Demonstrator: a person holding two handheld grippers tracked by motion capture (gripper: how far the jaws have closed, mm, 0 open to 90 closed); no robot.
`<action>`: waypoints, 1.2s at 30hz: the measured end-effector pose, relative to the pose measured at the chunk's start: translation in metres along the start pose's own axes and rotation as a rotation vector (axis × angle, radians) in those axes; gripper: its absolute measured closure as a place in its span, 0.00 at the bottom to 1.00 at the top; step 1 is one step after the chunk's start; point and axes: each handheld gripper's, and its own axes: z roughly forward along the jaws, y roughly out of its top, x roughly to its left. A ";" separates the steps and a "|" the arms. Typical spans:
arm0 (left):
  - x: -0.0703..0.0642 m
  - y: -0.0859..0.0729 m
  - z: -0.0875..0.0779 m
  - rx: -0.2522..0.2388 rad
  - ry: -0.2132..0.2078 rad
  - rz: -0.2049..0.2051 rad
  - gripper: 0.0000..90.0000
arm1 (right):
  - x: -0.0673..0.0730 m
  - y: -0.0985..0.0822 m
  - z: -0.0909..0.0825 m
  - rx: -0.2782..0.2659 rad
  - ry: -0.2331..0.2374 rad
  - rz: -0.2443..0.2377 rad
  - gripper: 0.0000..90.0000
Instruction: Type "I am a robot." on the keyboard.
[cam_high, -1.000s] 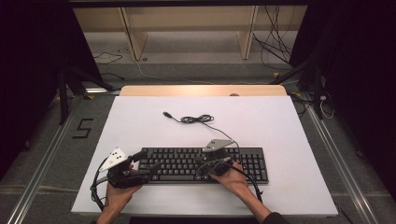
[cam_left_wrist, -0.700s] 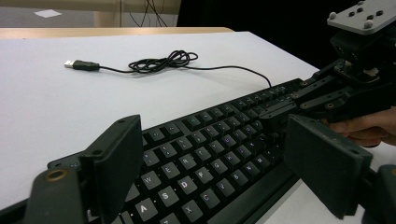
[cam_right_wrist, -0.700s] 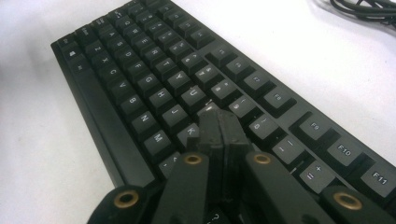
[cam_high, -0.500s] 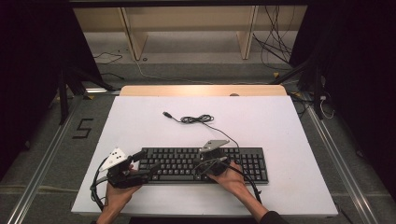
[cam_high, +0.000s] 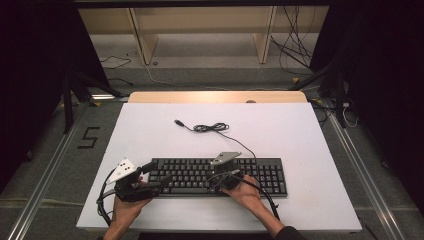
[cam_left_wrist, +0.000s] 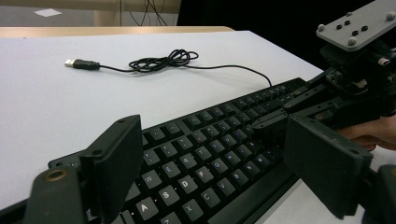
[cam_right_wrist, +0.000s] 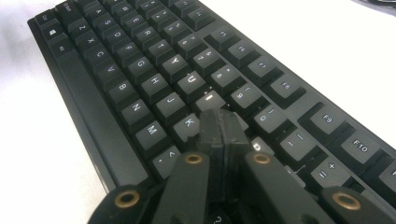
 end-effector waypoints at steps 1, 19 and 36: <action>0.000 0.000 0.000 0.000 0.002 -0.001 0.22 | 0.000 0.000 0.000 -0.001 0.002 0.007 1.00; 0.006 0.000 0.000 0.025 0.023 -0.008 0.22 | -0.008 0.004 -0.024 -0.150 0.031 0.078 0.72; 0.029 -0.002 -0.005 0.100 0.109 -0.077 0.47 | -0.006 0.004 -0.045 -0.243 0.017 0.093 0.36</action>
